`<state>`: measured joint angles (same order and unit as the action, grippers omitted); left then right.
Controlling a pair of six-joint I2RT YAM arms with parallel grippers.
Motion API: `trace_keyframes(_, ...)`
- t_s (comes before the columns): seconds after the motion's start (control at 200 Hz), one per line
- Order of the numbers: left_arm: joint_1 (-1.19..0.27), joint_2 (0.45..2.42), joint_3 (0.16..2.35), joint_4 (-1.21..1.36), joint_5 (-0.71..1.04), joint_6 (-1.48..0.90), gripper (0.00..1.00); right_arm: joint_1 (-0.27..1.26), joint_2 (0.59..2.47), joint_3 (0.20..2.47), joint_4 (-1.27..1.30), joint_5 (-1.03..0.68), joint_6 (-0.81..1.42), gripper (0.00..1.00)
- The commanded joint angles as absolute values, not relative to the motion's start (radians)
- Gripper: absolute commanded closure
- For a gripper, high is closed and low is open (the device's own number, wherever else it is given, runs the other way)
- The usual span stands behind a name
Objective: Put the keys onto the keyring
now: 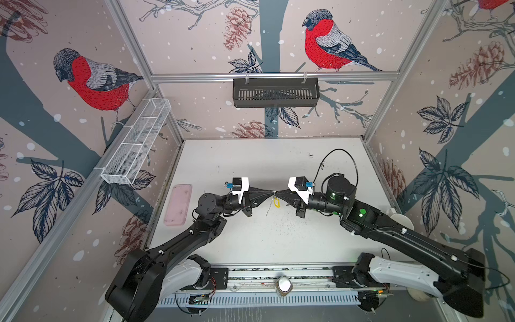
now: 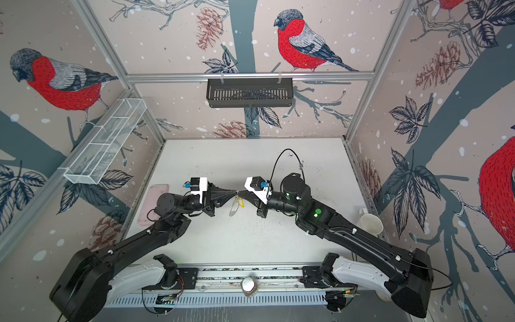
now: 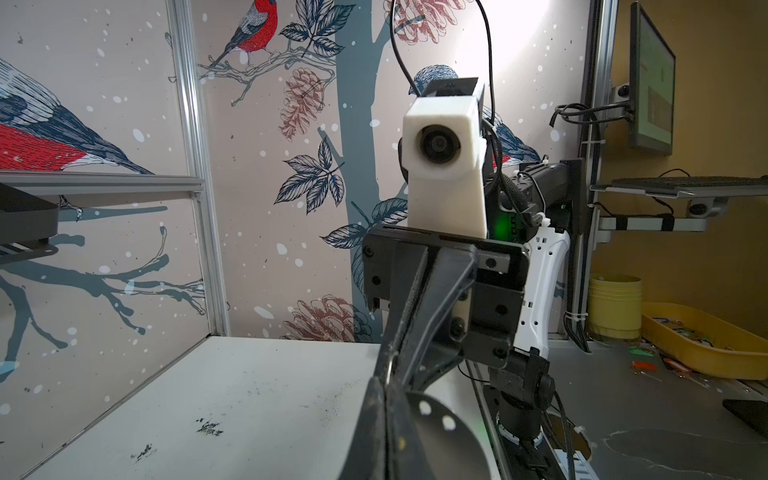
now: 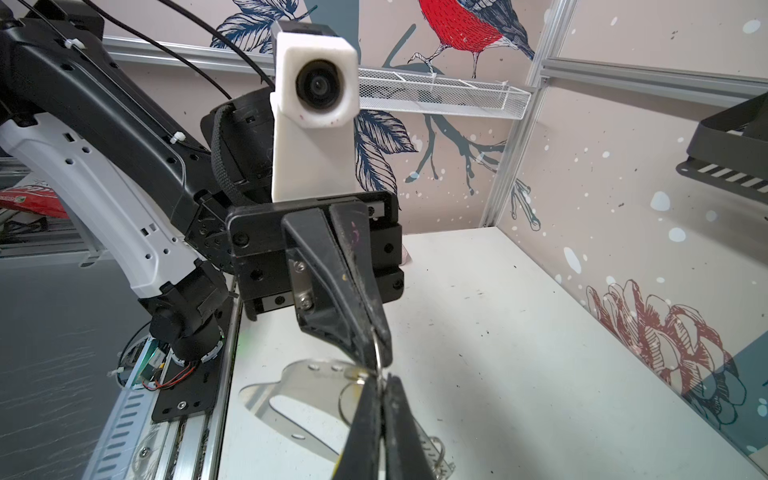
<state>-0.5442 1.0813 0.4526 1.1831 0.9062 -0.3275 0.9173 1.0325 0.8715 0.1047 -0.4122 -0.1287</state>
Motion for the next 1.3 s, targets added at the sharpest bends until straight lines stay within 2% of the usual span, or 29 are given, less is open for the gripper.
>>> trace_keyframes(0.0,-0.547,1.043,0.459,1.101,0.899,-0.273,0.86,0.920,1.047,0.890,0.075,-0.351,-0.137,1.00)
trace_keyframes(0.245,-0.547,0.881,0.515,0.677,0.737,-0.079,0.78,0.917,1.082,0.938,-0.027,-0.258,-0.129,1.00)
trace_keyframes(0.49,-0.560,0.761,0.616,0.289,0.486,0.060,0.77,0.917,1.169,1.092,-0.245,-0.189,-0.135,1.00)
trace_keyframes(0.66,-0.707,0.773,0.657,0.218,0.163,0.103,0.77,0.917,1.227,1.208,-0.364,-0.131,-0.107,1.00)
trace_keyframes(0.83,-0.834,0.866,0.732,0.143,-0.054,0.173,0.80,0.917,1.302,1.317,-0.484,-0.120,-0.083,1.00)
trace_keyframes(1.021,-0.912,0.908,0.761,0.145,-0.203,0.221,0.81,0.913,1.342,1.382,-0.573,-0.107,-0.078,1.00)
trace_keyframes(1.296,-0.934,0.906,0.774,0.095,-0.213,0.289,0.81,0.873,1.406,1.475,-0.724,-0.195,-0.119,1.00)
